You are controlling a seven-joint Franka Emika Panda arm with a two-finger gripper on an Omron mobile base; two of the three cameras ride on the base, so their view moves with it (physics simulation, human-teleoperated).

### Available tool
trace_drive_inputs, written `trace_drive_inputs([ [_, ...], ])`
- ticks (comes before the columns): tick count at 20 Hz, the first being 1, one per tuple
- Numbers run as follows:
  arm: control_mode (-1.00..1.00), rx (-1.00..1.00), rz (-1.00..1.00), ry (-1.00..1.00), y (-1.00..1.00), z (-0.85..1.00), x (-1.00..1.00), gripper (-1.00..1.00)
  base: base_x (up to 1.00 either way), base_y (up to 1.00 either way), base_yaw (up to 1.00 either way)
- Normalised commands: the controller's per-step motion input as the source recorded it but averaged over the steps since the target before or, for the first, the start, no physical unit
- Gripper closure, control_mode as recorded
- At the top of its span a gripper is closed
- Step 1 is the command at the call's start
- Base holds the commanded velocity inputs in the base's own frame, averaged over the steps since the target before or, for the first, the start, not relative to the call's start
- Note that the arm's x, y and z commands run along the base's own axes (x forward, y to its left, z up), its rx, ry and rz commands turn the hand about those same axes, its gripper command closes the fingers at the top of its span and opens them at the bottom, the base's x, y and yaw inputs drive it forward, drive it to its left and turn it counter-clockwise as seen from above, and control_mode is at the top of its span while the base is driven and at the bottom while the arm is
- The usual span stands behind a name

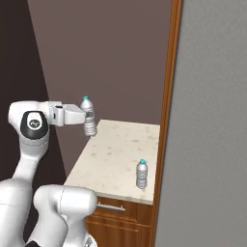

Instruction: Take the bottled waters from the counter and place them in the freezer to freeze. Close the freezer door after placing the bottles.

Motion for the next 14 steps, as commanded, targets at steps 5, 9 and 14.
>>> trace_drive_inputs([
  [5,-1.00,0.03,0.44,0.01,0.21,0.51,-0.69,1.00,0.00,0.00,0.00],
  [9,-1.00,0.11,0.40,0.00,0.00,0.19,-0.96,1.00,0.00,0.00,0.00],
  [14,-1.00,0.31,0.37,0.00,0.00,0.18,-0.95,1.00,0.00,0.00,0.00],
])
